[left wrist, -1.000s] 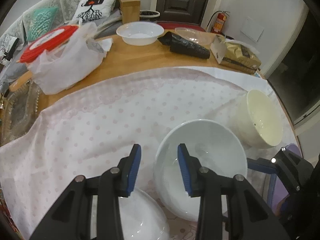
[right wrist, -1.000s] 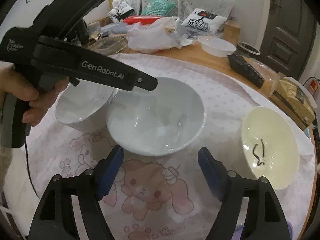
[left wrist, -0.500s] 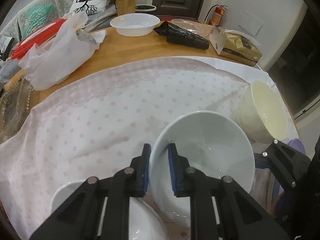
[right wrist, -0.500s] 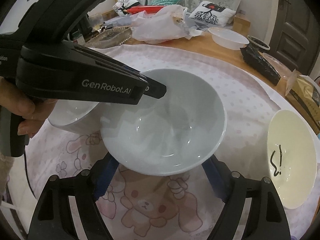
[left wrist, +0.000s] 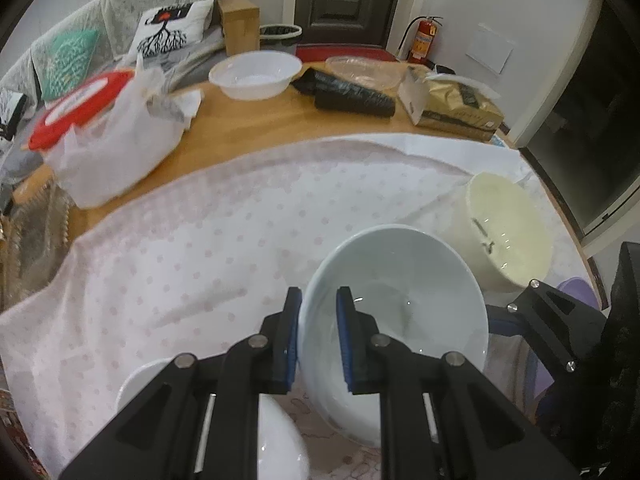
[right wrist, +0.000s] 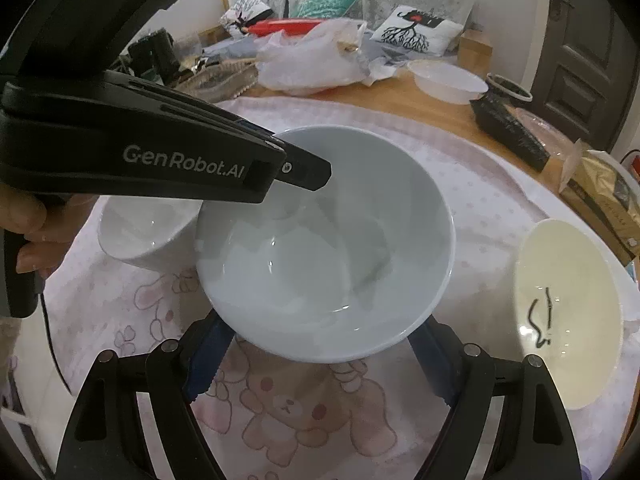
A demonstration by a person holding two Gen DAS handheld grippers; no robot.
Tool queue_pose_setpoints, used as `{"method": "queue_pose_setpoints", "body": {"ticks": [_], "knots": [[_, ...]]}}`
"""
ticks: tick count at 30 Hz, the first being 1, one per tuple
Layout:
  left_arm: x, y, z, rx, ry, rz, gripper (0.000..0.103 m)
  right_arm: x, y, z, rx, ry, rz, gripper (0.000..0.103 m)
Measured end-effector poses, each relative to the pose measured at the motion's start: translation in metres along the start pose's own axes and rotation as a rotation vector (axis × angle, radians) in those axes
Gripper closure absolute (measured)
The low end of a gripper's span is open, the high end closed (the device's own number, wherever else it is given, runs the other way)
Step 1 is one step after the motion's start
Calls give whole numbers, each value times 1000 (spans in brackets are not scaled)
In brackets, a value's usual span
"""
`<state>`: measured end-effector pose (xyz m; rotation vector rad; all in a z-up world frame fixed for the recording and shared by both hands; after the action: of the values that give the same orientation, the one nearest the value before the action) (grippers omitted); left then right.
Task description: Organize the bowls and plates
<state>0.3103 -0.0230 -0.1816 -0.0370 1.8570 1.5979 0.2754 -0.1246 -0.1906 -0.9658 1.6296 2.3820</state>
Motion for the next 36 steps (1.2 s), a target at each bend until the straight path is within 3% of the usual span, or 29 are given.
{"method": "queue_pose_setpoints", "body": {"ticks": [16, 27, 36], "knots": [[-65, 42, -62, -4, -72, -94, 89, -19, 82, -46, 67, -42, -140, 21], [-100, 14, -115, 12, -133, -64, 89, -10, 100, -105, 130, -114, -145, 20], [-99, -27, -121, -14, -148, 5, 89, -1, 88, -131, 140, -148, -120, 20]]}}
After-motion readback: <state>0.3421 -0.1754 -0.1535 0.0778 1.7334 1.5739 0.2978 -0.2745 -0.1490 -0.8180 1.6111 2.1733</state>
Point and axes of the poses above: each gripper's, at about its wrist camera, not at the fingertips, and y roughly against the way its jaws point, z to its left, x to its underside, the point moved 9 cm from there along -y, roughly the way its jaws point, and after that the axes turned 9 degrees about -y, right-handed, at the moved point
